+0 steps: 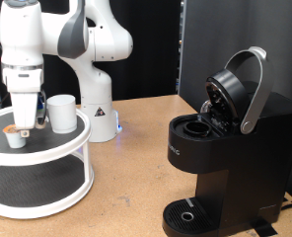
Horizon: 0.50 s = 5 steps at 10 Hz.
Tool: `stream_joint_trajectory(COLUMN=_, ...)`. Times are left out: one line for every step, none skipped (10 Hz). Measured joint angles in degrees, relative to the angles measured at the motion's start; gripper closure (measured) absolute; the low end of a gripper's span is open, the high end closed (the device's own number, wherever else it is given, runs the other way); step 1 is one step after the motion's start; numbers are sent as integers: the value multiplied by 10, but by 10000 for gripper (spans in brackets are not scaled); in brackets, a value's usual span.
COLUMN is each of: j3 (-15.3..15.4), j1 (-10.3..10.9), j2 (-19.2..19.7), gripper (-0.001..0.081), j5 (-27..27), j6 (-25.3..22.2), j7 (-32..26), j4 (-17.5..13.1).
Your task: Make a cup of coffee with the keurig machine
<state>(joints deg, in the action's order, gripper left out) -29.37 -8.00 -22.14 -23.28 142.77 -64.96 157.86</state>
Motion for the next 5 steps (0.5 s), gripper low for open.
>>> stream_joint_trajectory(j3=0, j1=0, j2=0, gripper=411, j5=0, j6=0, j7=1, j4=0)
stream_joint_trajectory(j3=0, j1=0, j2=0, gripper=546, j5=0, j6=0, j7=1, j4=0)
stream_joint_trajectory(j3=0, j1=0, j2=0, gripper=546, j5=0, j6=0, j7=1, j4=0)
stream_joint_trajectory(j3=0, j1=0, j2=0, gripper=735, j5=-1, j6=0, j7=2, j4=0)
stream_joint_trajectory(j3=1, j1=0, j2=0, gripper=783, j5=-1, j6=0, j7=2, j4=0)
